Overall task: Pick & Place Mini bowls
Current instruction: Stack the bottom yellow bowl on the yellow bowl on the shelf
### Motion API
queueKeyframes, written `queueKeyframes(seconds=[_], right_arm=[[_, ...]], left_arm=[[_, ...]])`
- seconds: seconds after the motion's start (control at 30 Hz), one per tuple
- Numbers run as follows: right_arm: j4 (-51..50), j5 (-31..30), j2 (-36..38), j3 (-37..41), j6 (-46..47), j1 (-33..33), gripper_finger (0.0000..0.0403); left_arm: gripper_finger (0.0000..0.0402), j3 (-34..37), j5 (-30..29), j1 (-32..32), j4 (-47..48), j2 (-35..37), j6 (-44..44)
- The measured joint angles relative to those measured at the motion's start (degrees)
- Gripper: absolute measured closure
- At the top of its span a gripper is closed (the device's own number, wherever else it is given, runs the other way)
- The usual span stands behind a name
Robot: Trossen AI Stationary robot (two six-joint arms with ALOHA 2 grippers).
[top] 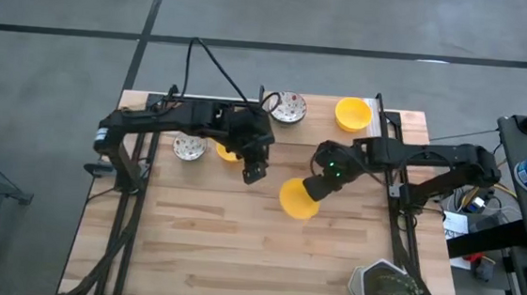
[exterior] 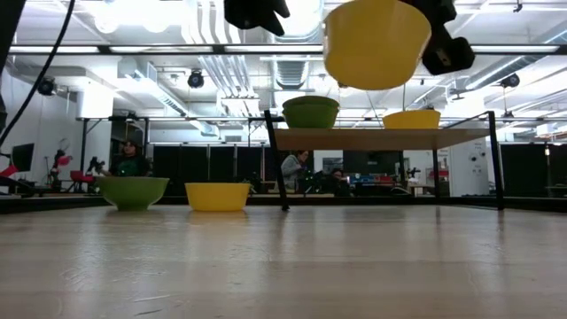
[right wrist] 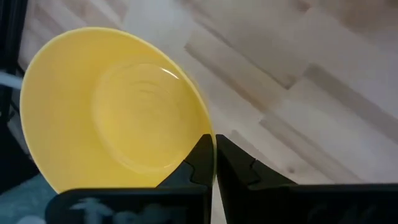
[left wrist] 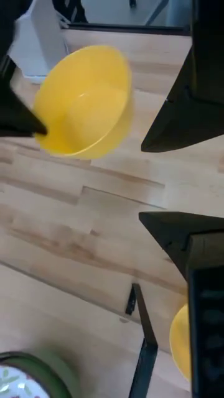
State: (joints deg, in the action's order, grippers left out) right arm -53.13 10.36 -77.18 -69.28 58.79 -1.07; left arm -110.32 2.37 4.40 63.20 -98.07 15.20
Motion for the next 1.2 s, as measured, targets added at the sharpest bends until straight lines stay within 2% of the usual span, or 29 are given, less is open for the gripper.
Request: queueKeyframes(seconds=[0.3, 0.67, 0.87, 1.2], right_arm=[[-10.66, -6.17, 6.21, -4.06, -0.46, -5.1, 0.0395], [-29.4, -11.66, 4.36, -18.48, -7.51, -15.26, 0.0395], [-33.66, -12.14, 4.04, -24.12, -12.17, -22.71, 0.0395], [-36.99, -12.08, 0.88, -29.12, -21.6, -35.71, 0.0395]], left_arm=[[0.0245, 0.05, -0.92, -0.02, 3.26, 0.97, 0.8], [0.0245, 2.26, -1.01, -0.07, 3.89, 0.97, 2.71], [0.0245, 4.19, -0.98, -0.6, 4.01, 1.0, 3.65], [0.0245, 5.73, -0.98, -1.09, 3.77, 1.0, 4.48]])
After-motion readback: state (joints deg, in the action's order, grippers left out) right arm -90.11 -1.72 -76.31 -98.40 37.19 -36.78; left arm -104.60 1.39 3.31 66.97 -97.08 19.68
